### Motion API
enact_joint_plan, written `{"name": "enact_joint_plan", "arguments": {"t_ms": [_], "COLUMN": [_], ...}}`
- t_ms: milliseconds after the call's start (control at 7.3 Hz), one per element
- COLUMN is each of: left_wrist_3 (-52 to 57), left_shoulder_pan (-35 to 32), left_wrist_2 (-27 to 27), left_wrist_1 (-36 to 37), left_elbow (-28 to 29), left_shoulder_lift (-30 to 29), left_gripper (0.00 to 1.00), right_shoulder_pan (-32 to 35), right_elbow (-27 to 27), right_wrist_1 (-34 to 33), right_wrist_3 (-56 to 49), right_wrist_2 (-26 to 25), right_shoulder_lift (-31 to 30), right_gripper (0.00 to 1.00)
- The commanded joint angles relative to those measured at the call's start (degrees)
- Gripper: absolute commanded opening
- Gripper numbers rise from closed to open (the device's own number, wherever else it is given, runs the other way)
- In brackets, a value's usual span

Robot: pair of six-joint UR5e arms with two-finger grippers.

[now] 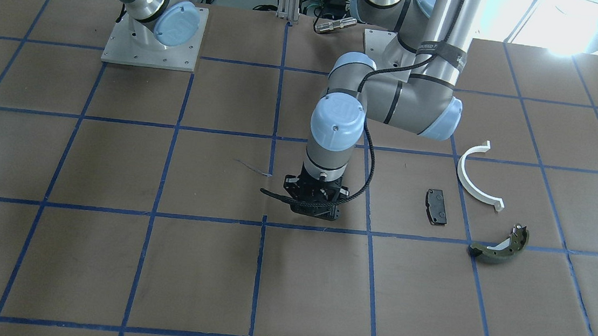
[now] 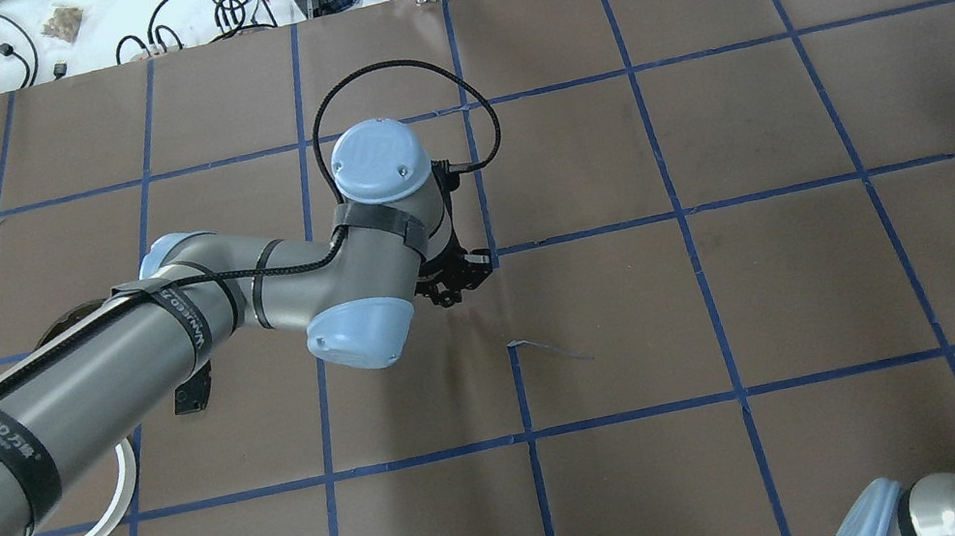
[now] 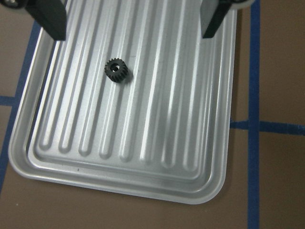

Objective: Place bearing gear from tray to pile

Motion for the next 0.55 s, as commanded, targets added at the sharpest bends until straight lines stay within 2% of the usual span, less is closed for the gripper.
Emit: {"name": "enact_joint_plan", "arguments": {"t_ms": [0,137,411], "left_wrist_3": [10.5,12.1,22.6], "left_shoulder_pan": [9.3,13.1,22.1], "left_wrist_2": [0.4,0.4,2.7], "left_wrist_1": [-5.5,-7.0,-7.8], "left_elbow": [0.9,-0.4,-2.1], "left_shoulder_lift": [3.0,4.4,6.0], "left_gripper": [0.00,0.00,0.00], "right_shoulder_pan": [-1.4,-1.6,-2.4], "right_elbow": [-1.4,-1.3,-1.8], "right_wrist_1": [0.0,0.0,-0.1], "right_wrist_3": [-1.0,-1.5,-1.8], "right_wrist_2": [2.6,3.9,4.7], "right_shoulder_lift": [1.8,2.0,4.1], "right_gripper": [1.00,1.00,0.96]}}
